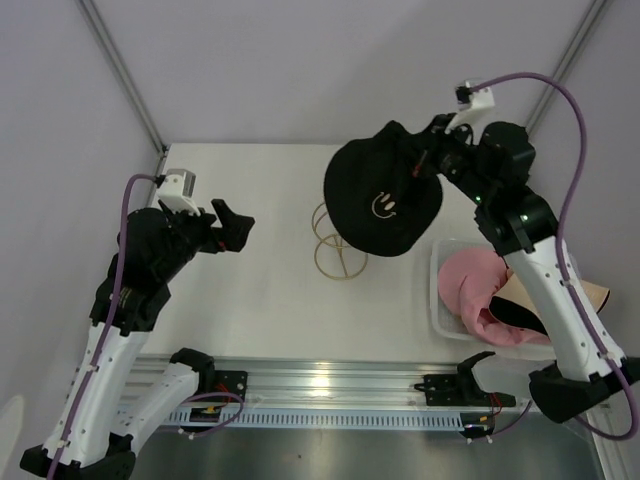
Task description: Stack the hats
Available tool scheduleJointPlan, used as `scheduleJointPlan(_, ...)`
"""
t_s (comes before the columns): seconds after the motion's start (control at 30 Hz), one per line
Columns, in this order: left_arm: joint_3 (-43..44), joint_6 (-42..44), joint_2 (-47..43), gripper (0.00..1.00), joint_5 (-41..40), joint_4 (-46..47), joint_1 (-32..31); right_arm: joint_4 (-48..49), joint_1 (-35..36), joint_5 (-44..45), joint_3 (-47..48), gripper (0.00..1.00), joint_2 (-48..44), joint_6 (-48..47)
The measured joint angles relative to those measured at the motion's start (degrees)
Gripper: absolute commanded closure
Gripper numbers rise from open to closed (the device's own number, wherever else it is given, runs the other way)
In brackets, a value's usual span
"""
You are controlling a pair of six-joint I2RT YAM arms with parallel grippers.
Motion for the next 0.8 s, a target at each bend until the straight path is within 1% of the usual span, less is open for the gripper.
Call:
scheduleJointPlan(0.13,0.0,0.02,0.13,0.0,-0.04,-0.13,0.0,1.36,6.88,-1.68,4.46,1.0,8.02,-2.69)
scheduleJointPlan(0.23,0.02,0.09,-0.02,0.01,-0.28,-0.13,0.04,0.59,10.08,-1.55,8.41,1.0,14.69,-4.24)
scheduleJointPlan(0.3,0.02,0.09,-0.15,0.0,-0.81,-0.15,0.04,0.44,11.19,-1.36,8.87,1.0,17.57,-5.2)
scheduleJointPlan(0.37,0.02,0.09,-0.33,0.0,-1.44,-0.13,0.04,0.59,11.39,-0.72,7.8,1.0,19.04,-5.99)
scheduleJointPlan(0.57,0.04,0.07,-0.24,0.0,-1.75,-0.11,0.04,0.9,11.32,1.16,3.13,1.0,19.45,-6.99)
scheduleJointPlan(0.7,0.04,-0.26,0.94,0.01,-1.73,-0.09,0.04,3.23,11.34,-0.31,-1.18,0.99,19.54,-7.19)
scheduleJointPlan(0.8,0.04,-2.25,3.13,0.01,-1.64,0.35,0.04,4.79,11.39,-2.43,-4.17,0.99,20.44,-7.19)
